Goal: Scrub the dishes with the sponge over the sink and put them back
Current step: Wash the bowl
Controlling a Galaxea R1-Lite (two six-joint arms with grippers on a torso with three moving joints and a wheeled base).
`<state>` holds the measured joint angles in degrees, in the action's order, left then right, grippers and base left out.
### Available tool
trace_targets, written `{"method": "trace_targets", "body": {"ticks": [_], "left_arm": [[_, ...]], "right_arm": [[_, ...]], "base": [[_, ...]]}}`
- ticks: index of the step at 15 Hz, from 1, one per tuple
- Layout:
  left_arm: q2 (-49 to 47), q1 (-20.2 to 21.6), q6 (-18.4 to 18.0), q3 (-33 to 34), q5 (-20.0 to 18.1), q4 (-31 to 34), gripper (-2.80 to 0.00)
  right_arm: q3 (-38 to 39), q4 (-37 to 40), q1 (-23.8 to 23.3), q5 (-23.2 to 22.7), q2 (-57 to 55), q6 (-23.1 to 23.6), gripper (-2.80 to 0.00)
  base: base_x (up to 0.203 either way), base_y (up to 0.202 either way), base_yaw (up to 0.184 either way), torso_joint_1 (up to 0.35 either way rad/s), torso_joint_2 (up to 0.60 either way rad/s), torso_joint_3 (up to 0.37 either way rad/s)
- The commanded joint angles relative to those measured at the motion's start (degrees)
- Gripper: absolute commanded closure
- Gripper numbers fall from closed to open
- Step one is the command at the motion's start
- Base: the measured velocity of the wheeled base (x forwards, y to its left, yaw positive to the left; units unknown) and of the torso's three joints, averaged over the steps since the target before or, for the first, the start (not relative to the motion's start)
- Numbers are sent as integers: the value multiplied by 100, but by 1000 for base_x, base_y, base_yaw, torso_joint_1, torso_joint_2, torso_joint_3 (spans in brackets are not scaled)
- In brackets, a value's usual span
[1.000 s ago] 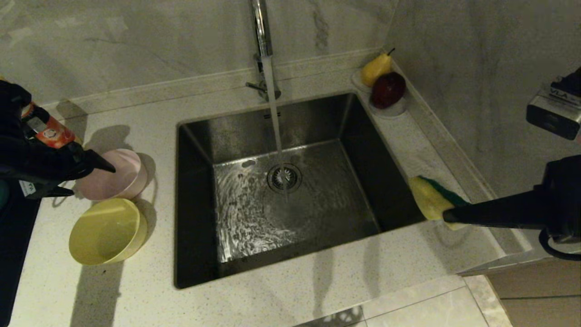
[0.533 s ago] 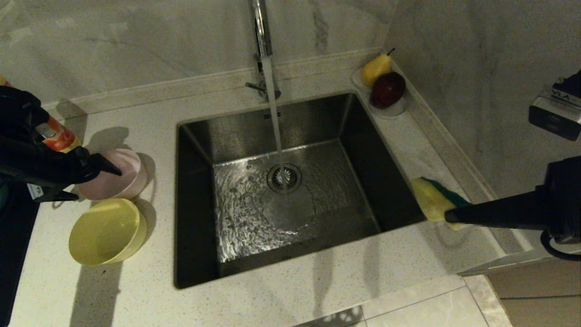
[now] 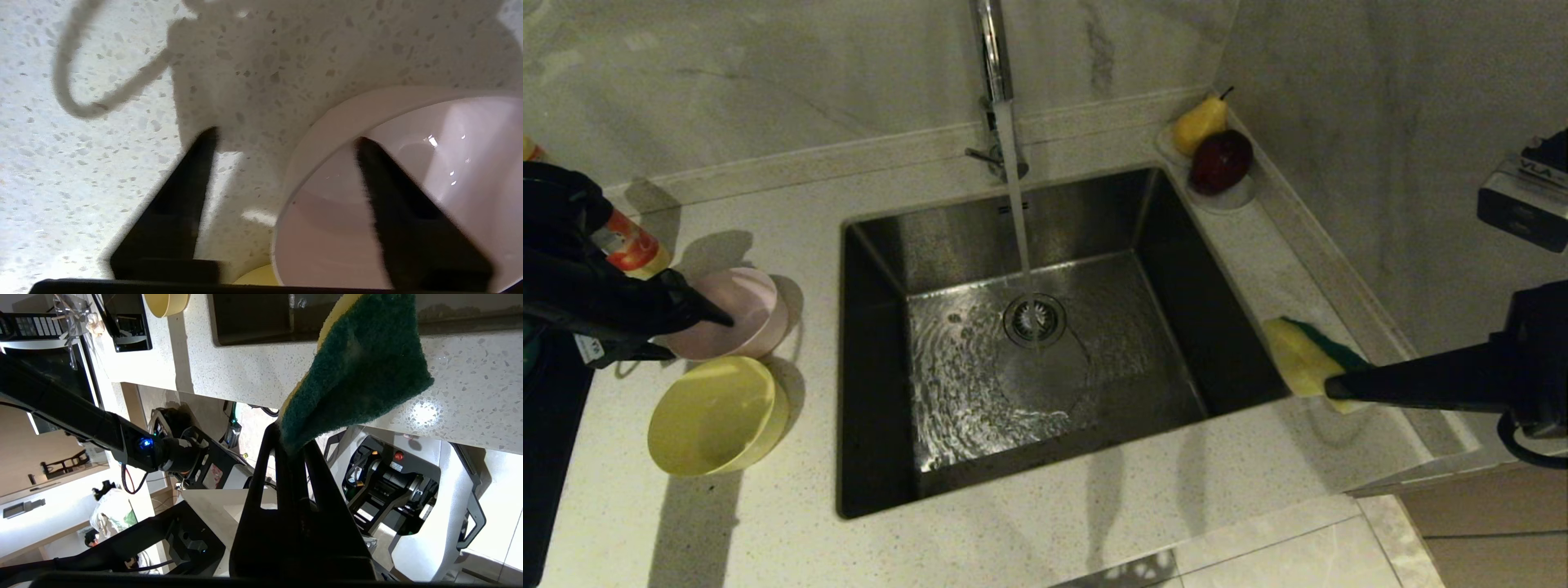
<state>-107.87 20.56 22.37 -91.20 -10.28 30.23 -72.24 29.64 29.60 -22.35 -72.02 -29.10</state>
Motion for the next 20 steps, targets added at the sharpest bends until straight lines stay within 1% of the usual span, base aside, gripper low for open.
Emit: {"method": "trace_targets", "body": {"ticks": [1,4,7,10,12,17,19,20], "left_arm": [[-49,0,31,-12,-9,18,0],[-49,0,57,-12,8,-140,0],[-47,9,71,-128,90,-140,0],[-75,103,265,-432,269,-142,0],[-68,214,467,-743,335,-141,0],[141,289,1343,-1924,464,-107,0],[429,197,1428,-1961,441,-129,0],[546,36,1446,-1962,434,-112,0]], "right_arm": [[0,15,2,-15,4,-17,0],[17,15,2,-24,4,-17,0],[1,15,2,-33,-5,-25,0],[-9,15,2,-42,-5,-26,0],[0,15,2,-42,-5,-26,0],[0,15,2,-42,-22,-17,0],[0,15,2,-42,-13,-9,0],[-9,15,9,-42,1,-9,0]], "base": [[0,0,0,0,0,0],[0,0,0,0,0,0],[0,0,0,0,0,0],[0,0,0,0,0,0],[0,0,0,0,0,0],[0,0,0,0,0,0],[0,0,0,0,0,0],[0,0,0,0,0,0]]}}
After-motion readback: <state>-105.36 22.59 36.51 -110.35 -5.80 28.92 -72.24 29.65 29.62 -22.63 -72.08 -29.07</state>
